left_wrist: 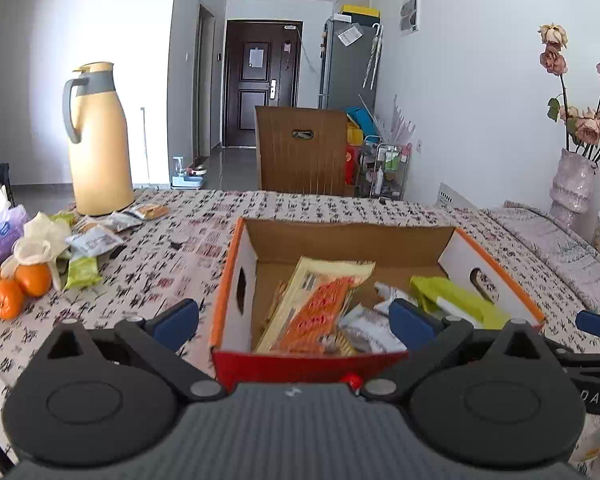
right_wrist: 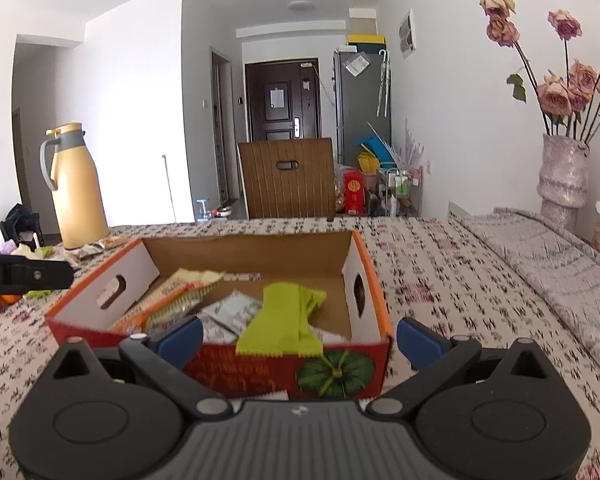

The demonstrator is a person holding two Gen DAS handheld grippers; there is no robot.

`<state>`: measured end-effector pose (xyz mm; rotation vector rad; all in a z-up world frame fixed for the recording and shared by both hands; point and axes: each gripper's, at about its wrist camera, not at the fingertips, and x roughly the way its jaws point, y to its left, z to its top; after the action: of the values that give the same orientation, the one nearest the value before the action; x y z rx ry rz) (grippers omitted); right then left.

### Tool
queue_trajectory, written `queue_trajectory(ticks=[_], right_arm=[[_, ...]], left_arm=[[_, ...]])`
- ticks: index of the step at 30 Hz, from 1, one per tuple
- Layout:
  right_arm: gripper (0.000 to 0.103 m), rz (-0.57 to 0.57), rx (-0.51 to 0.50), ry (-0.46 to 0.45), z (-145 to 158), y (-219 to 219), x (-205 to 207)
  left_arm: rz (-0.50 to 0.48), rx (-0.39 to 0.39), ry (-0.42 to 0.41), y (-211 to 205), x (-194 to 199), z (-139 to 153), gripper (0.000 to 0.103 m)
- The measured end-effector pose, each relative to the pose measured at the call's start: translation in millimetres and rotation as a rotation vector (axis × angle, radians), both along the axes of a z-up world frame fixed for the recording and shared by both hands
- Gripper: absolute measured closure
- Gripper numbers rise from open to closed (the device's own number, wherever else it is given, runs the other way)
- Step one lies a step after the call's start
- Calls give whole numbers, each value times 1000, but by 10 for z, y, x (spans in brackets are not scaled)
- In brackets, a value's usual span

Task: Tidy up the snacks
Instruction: 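Move both tools back toward the remaining snack pile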

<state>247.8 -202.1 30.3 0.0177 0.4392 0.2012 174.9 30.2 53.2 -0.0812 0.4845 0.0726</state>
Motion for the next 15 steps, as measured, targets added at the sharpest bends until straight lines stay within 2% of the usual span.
queue_trajectory(ticks=[15], right_arm=[[0,-4,5,81,-254,-78,-289]], left_arm=[[16,12,28,134,-315,-262,0]])
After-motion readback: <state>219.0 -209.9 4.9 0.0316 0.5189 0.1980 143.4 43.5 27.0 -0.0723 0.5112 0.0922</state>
